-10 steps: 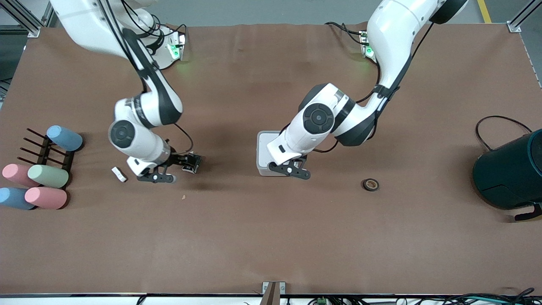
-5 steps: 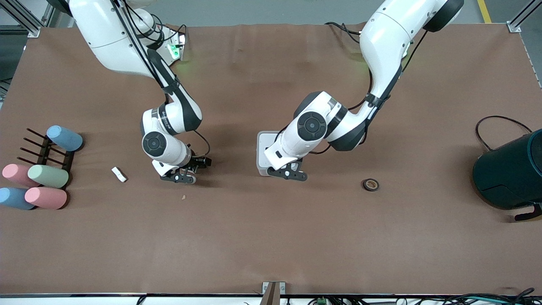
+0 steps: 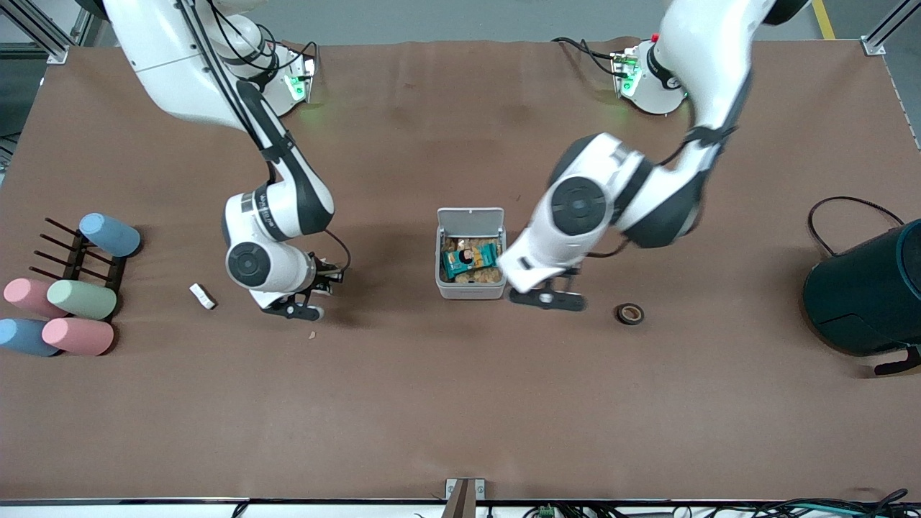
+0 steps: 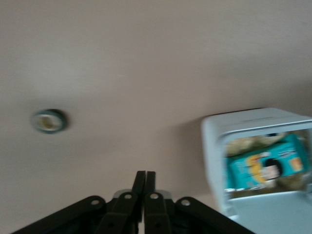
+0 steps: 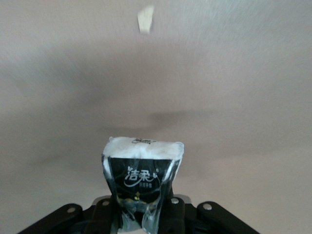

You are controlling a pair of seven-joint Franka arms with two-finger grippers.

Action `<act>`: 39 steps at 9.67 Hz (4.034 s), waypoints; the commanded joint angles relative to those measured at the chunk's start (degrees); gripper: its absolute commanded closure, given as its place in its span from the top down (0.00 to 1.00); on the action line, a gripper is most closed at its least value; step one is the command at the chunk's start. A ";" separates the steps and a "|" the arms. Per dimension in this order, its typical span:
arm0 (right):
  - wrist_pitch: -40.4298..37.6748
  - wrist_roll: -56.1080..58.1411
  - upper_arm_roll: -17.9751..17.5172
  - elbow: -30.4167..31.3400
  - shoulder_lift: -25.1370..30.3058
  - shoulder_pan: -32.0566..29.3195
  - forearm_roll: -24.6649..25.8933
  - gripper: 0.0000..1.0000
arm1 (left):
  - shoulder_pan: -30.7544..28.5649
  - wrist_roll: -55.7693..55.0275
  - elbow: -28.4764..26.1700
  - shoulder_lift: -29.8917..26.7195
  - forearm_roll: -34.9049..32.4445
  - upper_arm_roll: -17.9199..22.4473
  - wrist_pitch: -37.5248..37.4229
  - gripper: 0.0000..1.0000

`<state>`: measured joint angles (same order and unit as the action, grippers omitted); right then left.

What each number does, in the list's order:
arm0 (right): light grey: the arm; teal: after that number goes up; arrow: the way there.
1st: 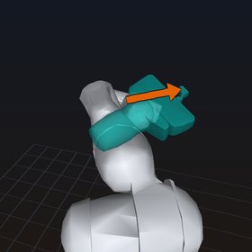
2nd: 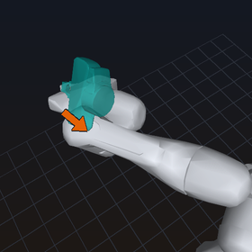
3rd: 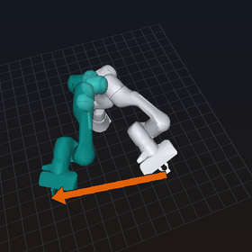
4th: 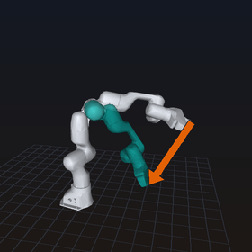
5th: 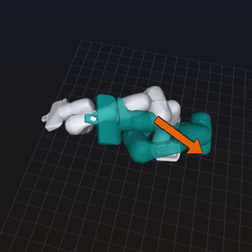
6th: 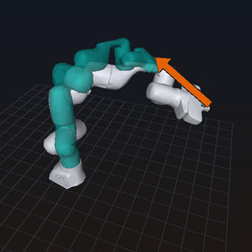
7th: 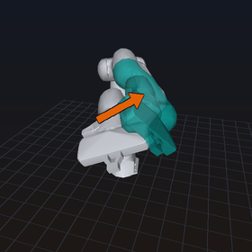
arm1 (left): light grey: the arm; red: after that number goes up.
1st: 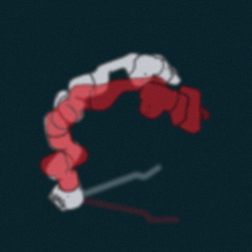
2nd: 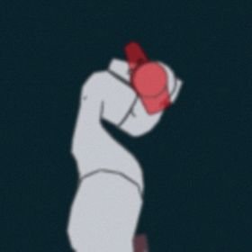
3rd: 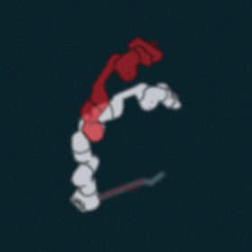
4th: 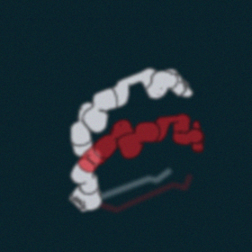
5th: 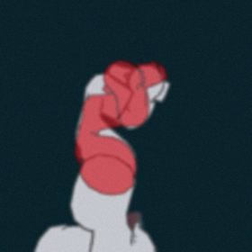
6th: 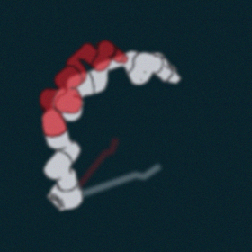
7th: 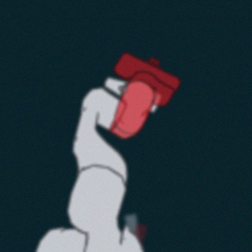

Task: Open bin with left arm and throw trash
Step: 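Drop the packet into the bin with the right gripper while the left reaches the tape, then grasp the dark tape roll with the left gripper while the right moves to the strip, then drop the tape into the bin with the left gripper while the right grasps the strip, then return the left arm to rest while the right gripper lifts the white strip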

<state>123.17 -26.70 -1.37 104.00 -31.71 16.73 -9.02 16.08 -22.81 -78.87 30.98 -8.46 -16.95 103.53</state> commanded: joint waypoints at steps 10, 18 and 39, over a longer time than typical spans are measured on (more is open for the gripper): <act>1.89 -20.23 -4.61 -20.94 -5.45 20.78 0.13 0.10 | -18.80 17.97 -32.57 2.41 -4.19 -0.45 41.30 1.00; -12.45 -19.53 -3.90 -21.12 1.56 9.76 -0.29 0.99 | -19.07 18.33 -31.01 -0.02 -8.24 -1.23 41.43 0.00; 28.53 39.81 -3.64 21.69 4.82 -30.89 18.95 0.00 | -20.71 -6.88 -6.92 -13.73 -0.97 -14.69 -1.55 1.00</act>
<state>151.60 14.92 -4.08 124.93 -26.76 -13.34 9.03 -1.61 -35.62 -85.82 20.72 -12.58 -31.34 105.27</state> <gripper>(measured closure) 0.630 0.000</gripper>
